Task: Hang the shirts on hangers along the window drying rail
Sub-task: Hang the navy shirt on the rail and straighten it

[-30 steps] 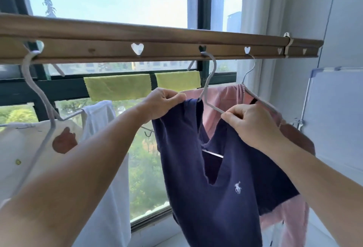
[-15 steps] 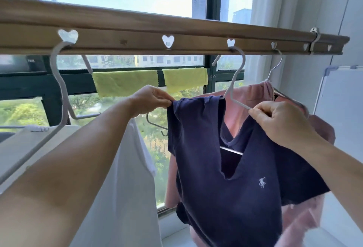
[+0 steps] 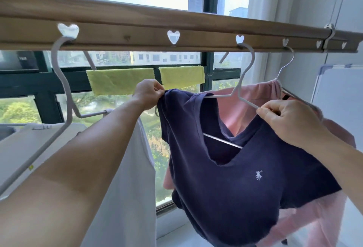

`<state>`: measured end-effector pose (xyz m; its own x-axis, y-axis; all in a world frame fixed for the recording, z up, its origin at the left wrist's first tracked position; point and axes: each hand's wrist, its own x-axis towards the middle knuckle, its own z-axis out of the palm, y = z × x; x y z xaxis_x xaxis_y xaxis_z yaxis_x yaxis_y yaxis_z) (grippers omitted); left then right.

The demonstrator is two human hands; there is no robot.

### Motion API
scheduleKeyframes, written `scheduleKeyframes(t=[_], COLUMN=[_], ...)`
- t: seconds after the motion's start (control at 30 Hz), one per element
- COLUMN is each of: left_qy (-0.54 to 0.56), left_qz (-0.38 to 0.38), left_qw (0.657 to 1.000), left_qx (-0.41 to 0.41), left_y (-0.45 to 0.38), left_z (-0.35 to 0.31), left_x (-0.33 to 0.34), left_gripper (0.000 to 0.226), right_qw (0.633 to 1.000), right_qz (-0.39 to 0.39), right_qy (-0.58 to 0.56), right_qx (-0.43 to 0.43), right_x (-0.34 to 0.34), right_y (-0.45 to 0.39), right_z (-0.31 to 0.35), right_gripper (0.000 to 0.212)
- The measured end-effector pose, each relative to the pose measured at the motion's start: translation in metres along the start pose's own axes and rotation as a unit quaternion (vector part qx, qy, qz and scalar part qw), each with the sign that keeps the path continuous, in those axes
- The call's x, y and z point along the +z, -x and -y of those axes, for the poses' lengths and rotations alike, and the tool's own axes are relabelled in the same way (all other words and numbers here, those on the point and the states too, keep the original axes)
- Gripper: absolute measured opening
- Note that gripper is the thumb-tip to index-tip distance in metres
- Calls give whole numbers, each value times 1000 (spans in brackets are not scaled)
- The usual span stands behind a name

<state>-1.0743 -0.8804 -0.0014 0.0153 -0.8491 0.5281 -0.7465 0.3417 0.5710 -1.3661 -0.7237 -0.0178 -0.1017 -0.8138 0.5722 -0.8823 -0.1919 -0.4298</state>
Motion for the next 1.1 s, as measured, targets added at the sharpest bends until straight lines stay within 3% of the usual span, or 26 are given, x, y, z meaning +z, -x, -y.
scheduleKeyframes(t=[0.13,0.23,0.37,0.47,0.6,0.77,0.93,1.1], left_qy=[-128,-155,-48,75,78,53,-31,15], left_qz=[-21,-9,30,109,186,119,103,90], left_qw=[991,986,998,991,975,984,987,989], left_qx=[-40,-67,-15,33,96,124,118,117], left_y=[-4,-4,-2,10,19,16,14,17], left_z=[13,18,8,-14,-36,-45,-42,-52], left_x=[-3,-4,-6,-7,-3,1,-1,1], left_gripper=[17,26,42,27,16,10,7,9], right_qw=[1000,1000,1000,1000,1000,998,996,996], right_qz=[-7,-4,-7,-2,5,4,-9,-17], right_qy=[5,3,4,2,-18,-65,-78,-79], right_qx=[-4,-5,-7,-9,3,16,29,33], right_x=[-2,-1,2,4,9,15,11,8], right_y=[0,-1,-5,-8,-8,-6,-1,3], right_z=[-2,-3,-1,3,6,9,7,10], right_gripper=[26,26,23,24,28,30,32,37])
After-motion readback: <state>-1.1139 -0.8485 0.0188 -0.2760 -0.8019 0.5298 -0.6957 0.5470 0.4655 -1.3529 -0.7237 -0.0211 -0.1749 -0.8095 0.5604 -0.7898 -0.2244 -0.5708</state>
